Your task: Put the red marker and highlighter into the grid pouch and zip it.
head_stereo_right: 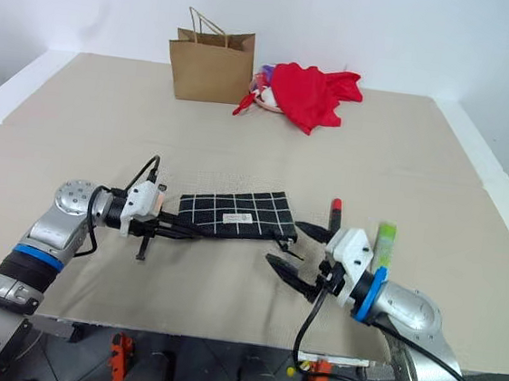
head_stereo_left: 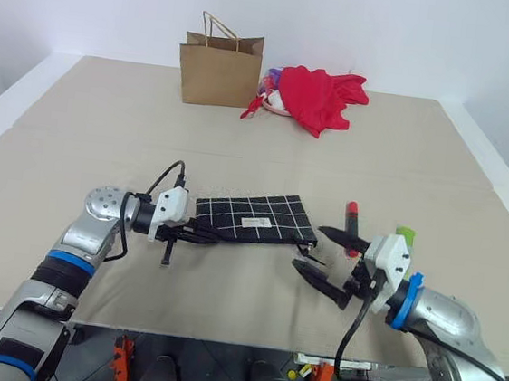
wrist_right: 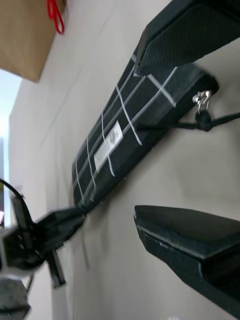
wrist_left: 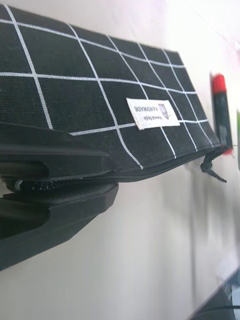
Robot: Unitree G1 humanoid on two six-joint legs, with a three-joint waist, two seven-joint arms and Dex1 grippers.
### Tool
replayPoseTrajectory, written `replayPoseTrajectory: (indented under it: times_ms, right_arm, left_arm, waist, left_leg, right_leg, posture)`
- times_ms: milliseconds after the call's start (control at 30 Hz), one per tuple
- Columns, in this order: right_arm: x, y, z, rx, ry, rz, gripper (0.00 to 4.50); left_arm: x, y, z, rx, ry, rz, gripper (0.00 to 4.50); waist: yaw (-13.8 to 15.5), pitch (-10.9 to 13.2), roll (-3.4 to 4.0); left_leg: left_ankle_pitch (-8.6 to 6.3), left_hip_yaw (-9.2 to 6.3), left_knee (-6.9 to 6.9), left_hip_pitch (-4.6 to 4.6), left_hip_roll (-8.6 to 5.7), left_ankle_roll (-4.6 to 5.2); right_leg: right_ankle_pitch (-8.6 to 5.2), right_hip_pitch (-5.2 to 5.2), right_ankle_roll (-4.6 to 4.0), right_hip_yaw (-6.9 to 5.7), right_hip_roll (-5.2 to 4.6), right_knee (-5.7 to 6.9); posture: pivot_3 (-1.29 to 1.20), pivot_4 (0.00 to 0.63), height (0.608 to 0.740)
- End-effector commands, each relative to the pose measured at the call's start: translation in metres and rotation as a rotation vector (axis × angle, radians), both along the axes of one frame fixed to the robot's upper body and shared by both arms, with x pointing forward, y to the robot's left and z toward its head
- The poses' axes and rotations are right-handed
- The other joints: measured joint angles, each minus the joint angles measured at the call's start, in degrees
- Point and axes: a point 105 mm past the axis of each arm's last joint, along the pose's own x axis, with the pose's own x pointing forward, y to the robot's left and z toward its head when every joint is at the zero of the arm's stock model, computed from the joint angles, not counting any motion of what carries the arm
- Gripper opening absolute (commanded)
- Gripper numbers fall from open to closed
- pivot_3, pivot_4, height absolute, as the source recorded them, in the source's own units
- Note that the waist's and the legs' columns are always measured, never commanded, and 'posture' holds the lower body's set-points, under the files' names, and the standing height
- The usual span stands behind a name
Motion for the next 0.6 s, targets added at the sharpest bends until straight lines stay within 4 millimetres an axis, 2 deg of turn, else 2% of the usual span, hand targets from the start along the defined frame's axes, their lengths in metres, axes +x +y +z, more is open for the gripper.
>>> replayPoseTrajectory:
  times_ms: [33, 233, 467, 600]
  right_arm:
    - [0.002, 0.005, 0.011, -0.004, -0.073, 0.005, 4.47]
    - [0.012, 0.006, 0.002, -0.009, -0.054, -0.012, 4.47]
    - [0.006, 0.011, -0.013, -0.109, -0.066, 0.063, 4.47]
    - [0.004, 0.007, -0.017, -0.146, -0.077, 0.057, 4.47]
  left_arm:
    - [-0.003, 0.0, 0.011, -0.022, -0.033, -0.007, 0.0]
    - [-0.008, -0.002, 0.01, -0.021, -0.032, -0.015, 0.0]
    - [-0.005, 0.0, 0.014, -0.035, -0.037, 0.012, 0.0]
    - [-0.003, -0.001, 0.019, -0.054, -0.04, 0.023, 0.0]
  waist:
    - [0.0, 0.0, -0.01]
    - [0.2, 0.0, -0.04]
    - [0.4, 0.0, -0.04]
    - [0.4, 0.0, -0.05]
  left_leg:
    - [0.02, 0.0, 0.04, 0.0, 0.0, -0.02]
    - [0.1, 0.02, 0.16, -0.01, 0.0, -0.12]
    - [0.09, 0.02, 0.07, -0.03, 0.0, -0.12]
    - [0.08, 0.02, 0.06, -0.03, 0.0, -0.12]
  right_leg:
    - [-0.02, 0.01, -0.1, 0.0, 0.0, 0.0]
    - [0.07, 0.04, -0.17, 0.02, -0.02, -0.01]
    - [0.0, 0.03, -0.08, 0.01, -0.02, -0.01]
    - [-0.02, 0.03, -0.07, 0.01, -0.02, -0.01]
  posture:
    - [0.0, 0.15, 0.74]
    - [0.0, 0.15, 0.74]
    - [0.0, 0.15, 0.74]
    - [0.0, 0.15, 0.74]
